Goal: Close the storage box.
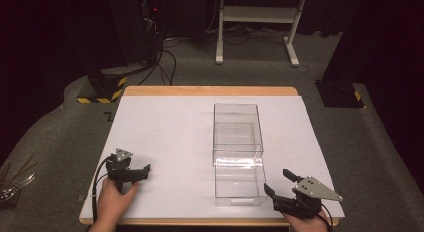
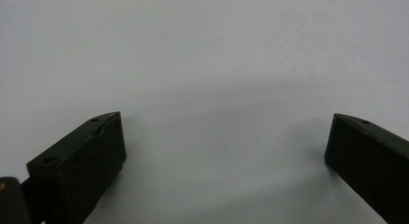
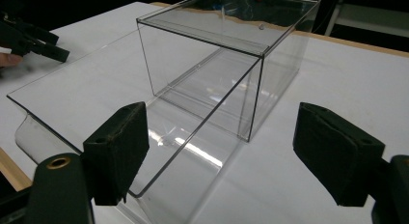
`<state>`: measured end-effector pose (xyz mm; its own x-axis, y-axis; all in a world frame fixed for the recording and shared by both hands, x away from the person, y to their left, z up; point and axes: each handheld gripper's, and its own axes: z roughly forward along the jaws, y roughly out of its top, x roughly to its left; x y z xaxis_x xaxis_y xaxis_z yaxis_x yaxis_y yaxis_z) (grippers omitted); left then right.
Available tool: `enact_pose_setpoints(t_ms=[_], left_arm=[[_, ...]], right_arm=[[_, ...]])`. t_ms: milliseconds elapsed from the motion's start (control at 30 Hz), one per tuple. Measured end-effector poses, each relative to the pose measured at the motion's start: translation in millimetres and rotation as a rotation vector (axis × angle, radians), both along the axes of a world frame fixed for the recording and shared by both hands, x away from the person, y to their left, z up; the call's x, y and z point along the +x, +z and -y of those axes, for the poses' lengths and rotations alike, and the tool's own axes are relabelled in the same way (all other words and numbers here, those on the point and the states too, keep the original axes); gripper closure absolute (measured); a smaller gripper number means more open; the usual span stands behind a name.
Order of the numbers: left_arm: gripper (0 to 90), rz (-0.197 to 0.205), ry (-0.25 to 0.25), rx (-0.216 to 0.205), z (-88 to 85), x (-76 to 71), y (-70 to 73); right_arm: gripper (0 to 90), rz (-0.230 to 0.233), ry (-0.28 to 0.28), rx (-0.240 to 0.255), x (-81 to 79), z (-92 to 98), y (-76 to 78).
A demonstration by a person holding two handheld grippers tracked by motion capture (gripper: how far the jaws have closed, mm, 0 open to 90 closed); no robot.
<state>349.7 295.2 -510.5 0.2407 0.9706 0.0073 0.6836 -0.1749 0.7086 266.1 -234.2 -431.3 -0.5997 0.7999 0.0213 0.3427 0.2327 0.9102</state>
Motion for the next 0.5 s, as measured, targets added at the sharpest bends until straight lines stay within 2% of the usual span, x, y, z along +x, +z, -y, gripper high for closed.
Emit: enact_pose_setpoints(t_ms=[300,500], left_arm=[[0.9,0.000,0.000,0.000,0.1,0.0,0.0],[0.9,0.000,0.000,0.000,0.0,0.0,0.0]], right_arm=[[20.6,0.008,0.012,0.007,-3.1,-2.2,1.2],[20.8,-0.008,0.027,0.016,-14.3,-6.3,-4.8]])
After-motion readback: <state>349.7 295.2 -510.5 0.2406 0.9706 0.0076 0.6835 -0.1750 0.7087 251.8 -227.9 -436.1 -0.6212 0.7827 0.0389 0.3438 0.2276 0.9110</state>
